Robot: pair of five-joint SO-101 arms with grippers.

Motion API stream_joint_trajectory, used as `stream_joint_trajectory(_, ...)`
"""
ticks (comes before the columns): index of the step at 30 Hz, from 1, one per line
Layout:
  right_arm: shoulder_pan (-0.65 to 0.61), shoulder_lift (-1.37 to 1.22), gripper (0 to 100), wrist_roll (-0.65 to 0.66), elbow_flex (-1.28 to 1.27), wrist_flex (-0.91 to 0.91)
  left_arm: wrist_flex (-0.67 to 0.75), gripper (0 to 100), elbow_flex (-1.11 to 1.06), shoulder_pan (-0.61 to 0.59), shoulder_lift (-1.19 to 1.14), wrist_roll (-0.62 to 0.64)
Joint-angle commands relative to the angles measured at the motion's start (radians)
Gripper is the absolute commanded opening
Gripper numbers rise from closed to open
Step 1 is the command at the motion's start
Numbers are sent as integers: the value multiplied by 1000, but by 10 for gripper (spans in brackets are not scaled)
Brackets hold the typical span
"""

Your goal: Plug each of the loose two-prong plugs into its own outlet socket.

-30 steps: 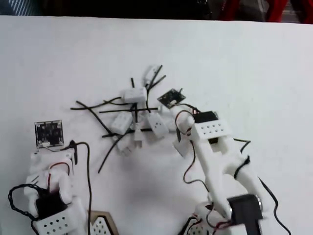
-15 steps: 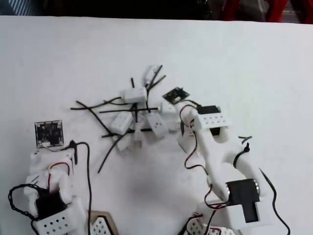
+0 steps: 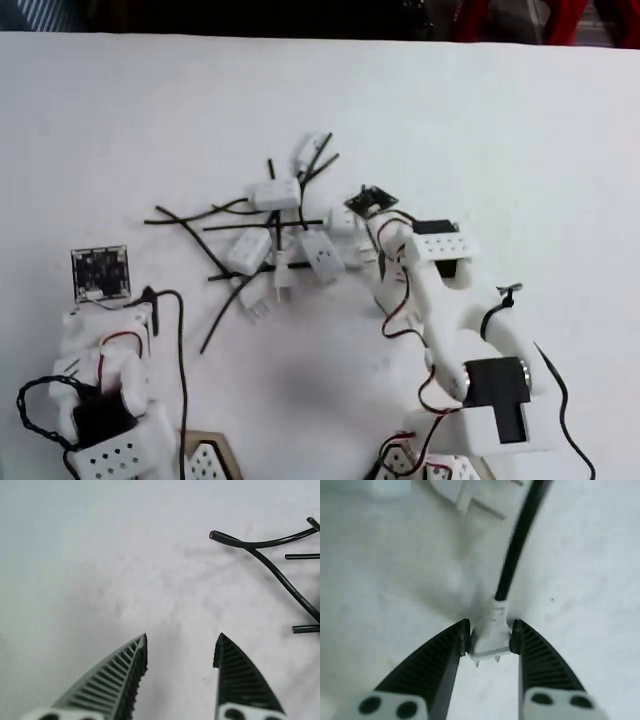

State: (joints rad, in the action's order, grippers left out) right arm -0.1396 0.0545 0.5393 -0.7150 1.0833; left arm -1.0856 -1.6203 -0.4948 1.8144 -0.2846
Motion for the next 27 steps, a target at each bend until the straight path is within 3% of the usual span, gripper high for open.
stream_joint_trajectory(1, 5, 1, 130, 15, 8, 8, 23, 222, 9, -5, 12, -2)
stream_joint_trajectory(10, 7, 1, 59, 54, 5, 2, 23, 222, 9, -5, 12, -2)
stream_joint_trajectory(13, 7, 5, 64, 54, 9, 24, 23, 222, 9, -5, 12, -2)
stream_joint_trajectory(17, -7, 27, 168, 55, 52, 148, 23, 222, 9, -5, 12, -2)
stream_joint_trajectory(27, 33, 116, 142, 54, 86, 188, 23, 222, 9, -5, 12, -2)
